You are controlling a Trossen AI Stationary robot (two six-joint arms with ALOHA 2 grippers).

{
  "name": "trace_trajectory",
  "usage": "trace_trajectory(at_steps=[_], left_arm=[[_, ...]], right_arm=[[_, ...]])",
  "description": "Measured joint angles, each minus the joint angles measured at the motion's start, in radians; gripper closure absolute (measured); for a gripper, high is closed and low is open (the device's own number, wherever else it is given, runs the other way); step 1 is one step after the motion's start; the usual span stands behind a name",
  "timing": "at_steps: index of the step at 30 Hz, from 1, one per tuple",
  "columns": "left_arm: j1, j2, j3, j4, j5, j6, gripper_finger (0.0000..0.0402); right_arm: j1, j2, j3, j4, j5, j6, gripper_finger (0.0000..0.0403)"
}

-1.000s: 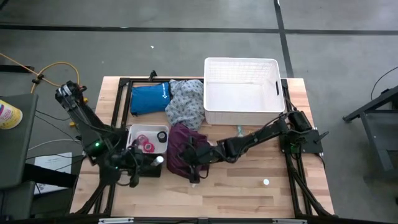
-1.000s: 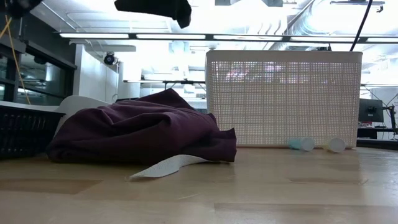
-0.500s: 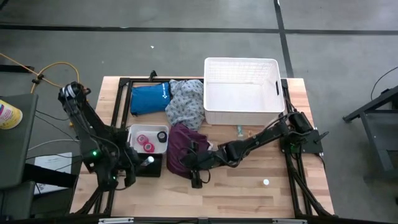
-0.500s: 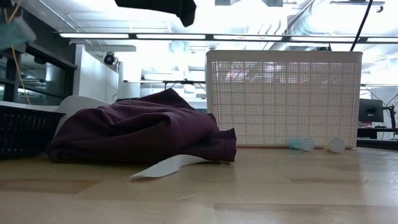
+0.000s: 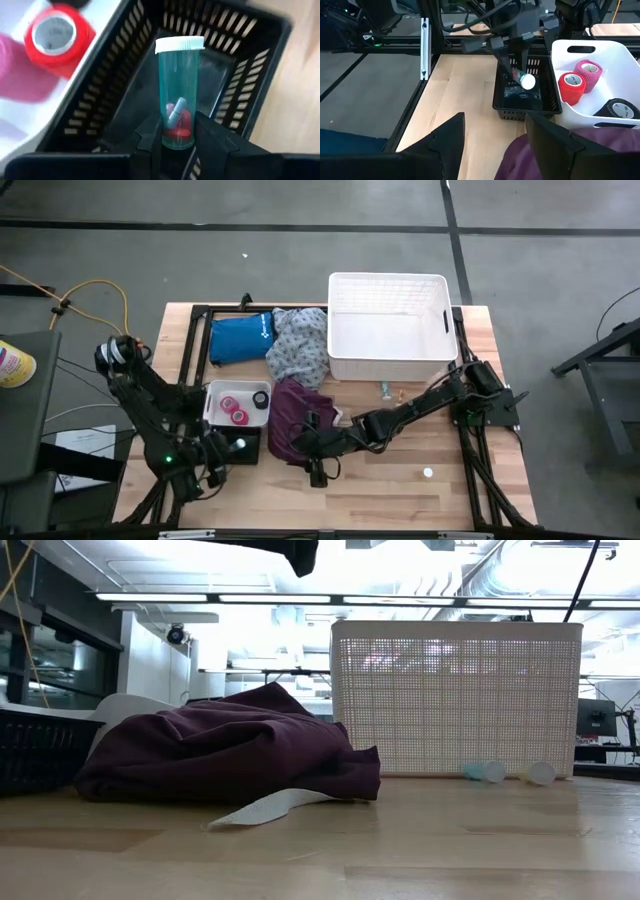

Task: Pick & place medical supplies in basket/bin
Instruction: Put the bottom blue pill bottle into the black bin, then put the bottom yellow pill bottle into the black bin

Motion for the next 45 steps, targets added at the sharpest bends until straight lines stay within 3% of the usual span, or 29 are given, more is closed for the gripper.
trace_trajectory(at_steps=[19,30,40,45], left_arm=[[0.275,-0.058,0.0,0.058,0.208,0.413,0.0313],[0.339,-0.058,0.0,0.062,0.246,0.467,0.0313],[0.371,-0.058,0.0,0.062,0.277,0.494,0.0235],[0.381,-0.058,0.0,0.062,0.277,0.501,0.0226]], right_arm=[[0.0,0.0,0.0,0.0,-0.018,0.022,0.0206],[0.0,0.0,0.0,-0.013,-0.057,0.022,0.0206],[0.0,0.0,0.0,-0.032,-0.057,0.022,0.0206],[0.0,0.0,0.0,-0.032,-0.057,0.022,0.0206]])
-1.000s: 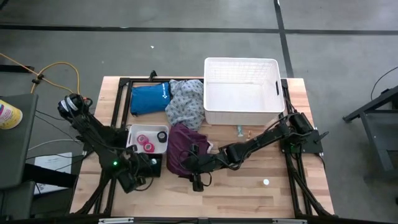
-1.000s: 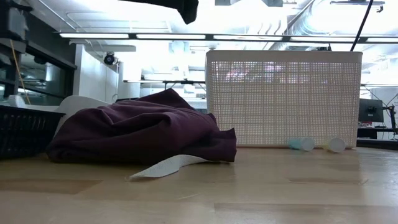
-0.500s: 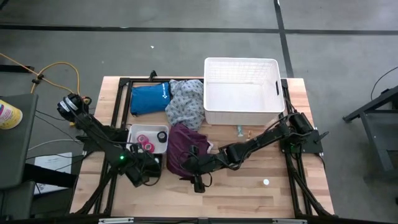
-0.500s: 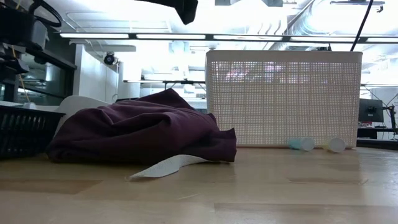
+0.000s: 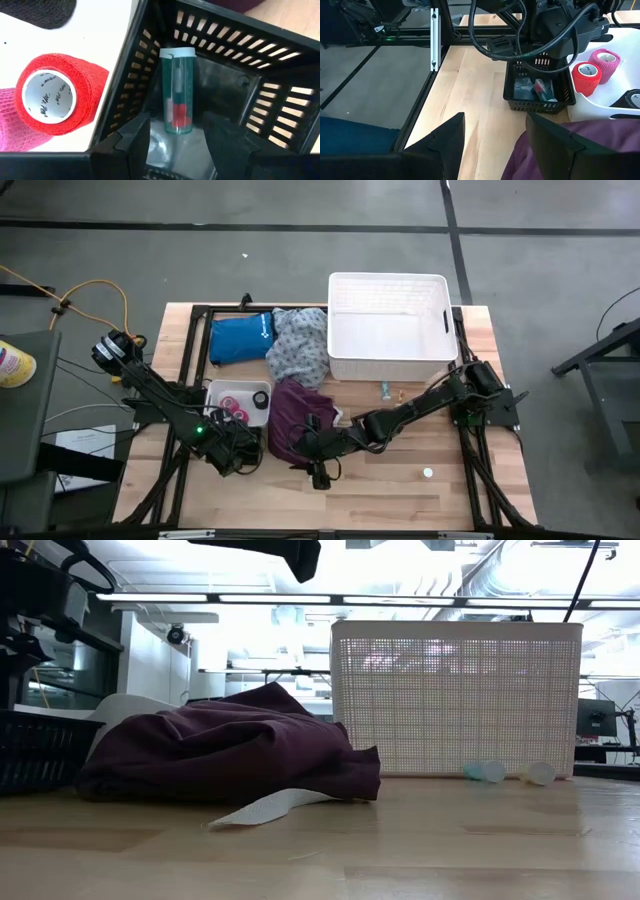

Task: Pick & place medical supplies in basket/bin
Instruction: Put the bottom yellow pill bottle into the black bin

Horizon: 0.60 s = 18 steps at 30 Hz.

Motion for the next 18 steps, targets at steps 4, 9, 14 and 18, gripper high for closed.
trace_trajectory(at_steps=[4,9,14,18], left_arm=[[0.0,0.0,0.0,0.0,0.0,0.0,0.0225],[0.0,-0.026,0.004,-0.002,0.009,0.022,0.0225],[0.0,-0.127,0.026,-0.001,-0.009,0.072,0.0224],[0.0,-0.235,0.038,0.005,-0.096,0.115,0.0224]], right_arm=[[0.0,0.0,0.0,-0.009,0.0,0.0,0.0206],[0.0,0.0,0.0,-0.014,0.0,0.0,0.0206],[-0.001,0.0,0.0,-0.014,0.0,0.0,0.0206],[-0.003,0.0,0.0,-0.018,0.002,-0.005,0.0206]])
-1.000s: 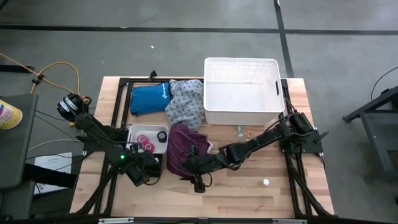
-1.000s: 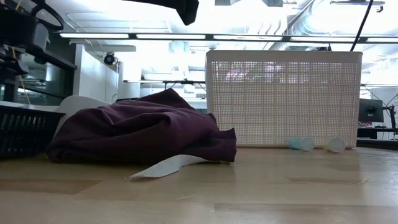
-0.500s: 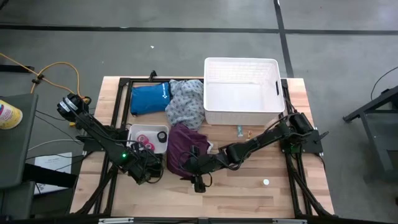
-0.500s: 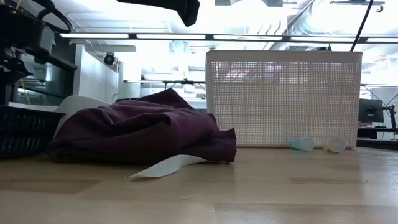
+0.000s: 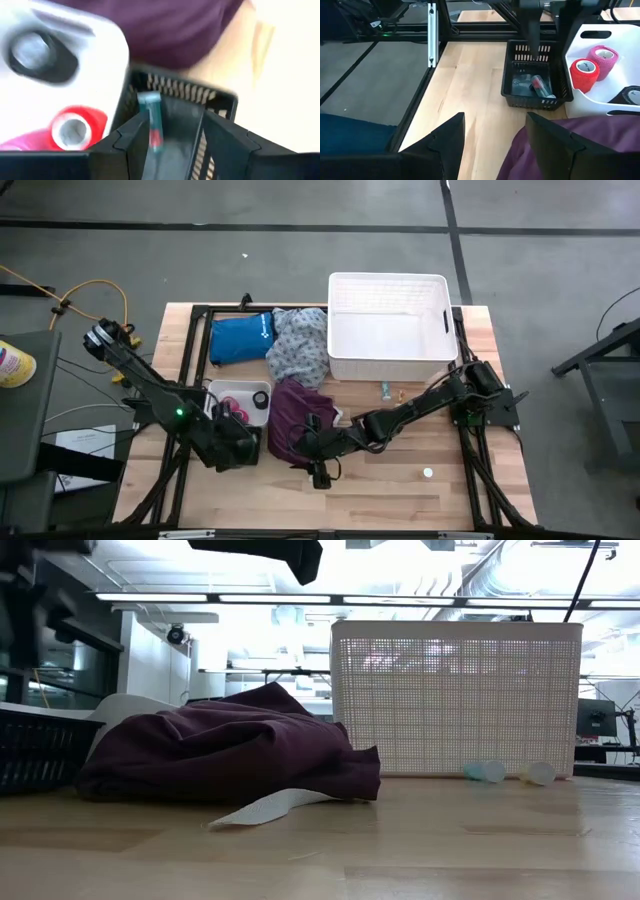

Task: Pick & place medical supplies in basket/bin
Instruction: Put the bottom yellow pill bottle into the black bin

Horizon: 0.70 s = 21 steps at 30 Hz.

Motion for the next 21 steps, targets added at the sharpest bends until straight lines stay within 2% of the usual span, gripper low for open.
trace_trajectory(at_steps=[6,12,21], left_arm=[[-0.001,-0.135,0.0,0.048,-0.134,0.08,0.0224],[-0.001,-0.198,0.0,0.119,-0.142,0.17,0.0224],[-0.001,-0.196,0.0,0.122,-0.142,0.172,0.0224]], right_arm=[[0.0,0.0,0.0,-0.006,0.014,-0.003,0.0206],[0.0,0.0,0.0,-0.012,0.014,-0.003,0.0206],[0.0,0.0,0.0,-0.018,0.014,-0.003,0.0206]])
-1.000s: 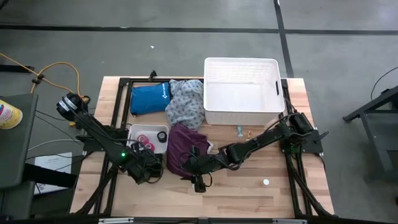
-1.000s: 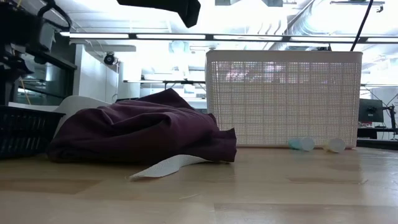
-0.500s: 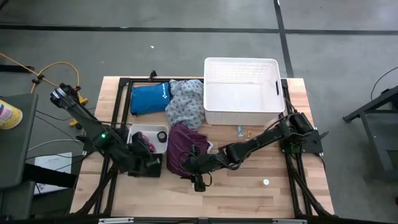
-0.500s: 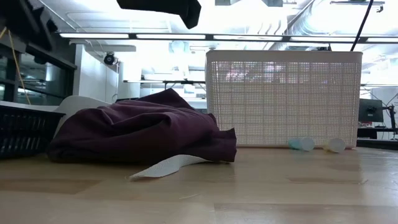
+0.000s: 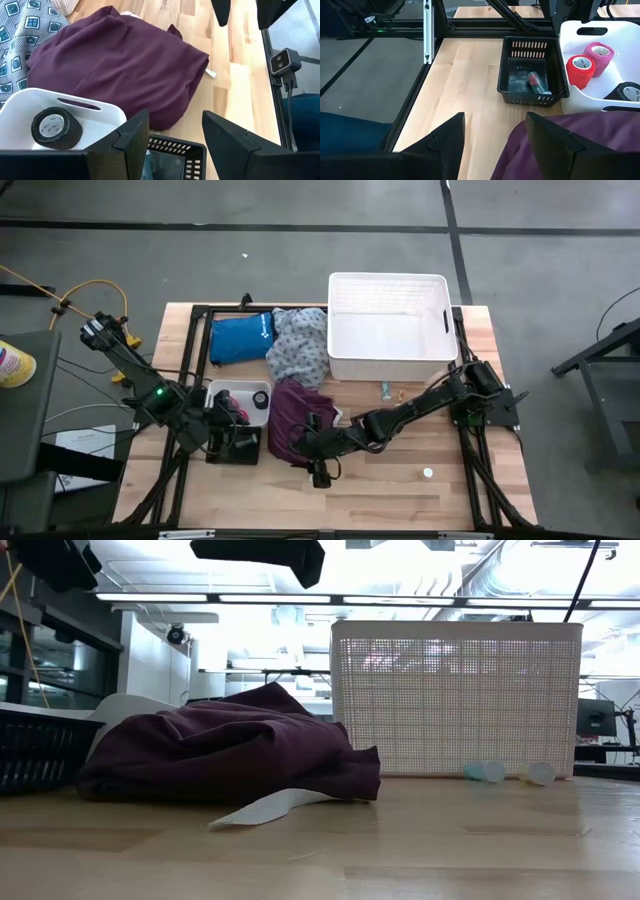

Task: Pick & place medical supplies in basket/bin
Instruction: Put the bottom yellow pill bottle into the black bin

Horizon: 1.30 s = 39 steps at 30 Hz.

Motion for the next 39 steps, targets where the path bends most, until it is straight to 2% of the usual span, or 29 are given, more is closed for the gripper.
trace_trajectory(at_steps=[4,9,23,28,39], left_arm=[[0.0,0.0,0.0,0.018,0.006,-0.01,0.0224],[0.008,0.0,0.0,0.057,0.006,-0.01,0.0224],[0.008,0.0,0.0,0.098,0.008,-0.01,0.0224],[0.008,0.001,0.0,0.098,0.008,-0.01,0.0224],[0.008,0.001,-0.001,0.098,0.008,-0.01,0.0224]], right_arm=[[0.0,0.0,0.0,-0.023,0.0,-0.007,0.0206],[0.0,0.0,0.0,-0.151,0.0,-0.047,0.0206],[0.009,0.0,0.0,-0.652,-0.001,0.141,0.0206],[0.01,0.0,0.0,-0.687,-0.012,0.216,0.0206],[0.01,0.0,0.0,-0.663,-0.016,0.232,0.0206]])
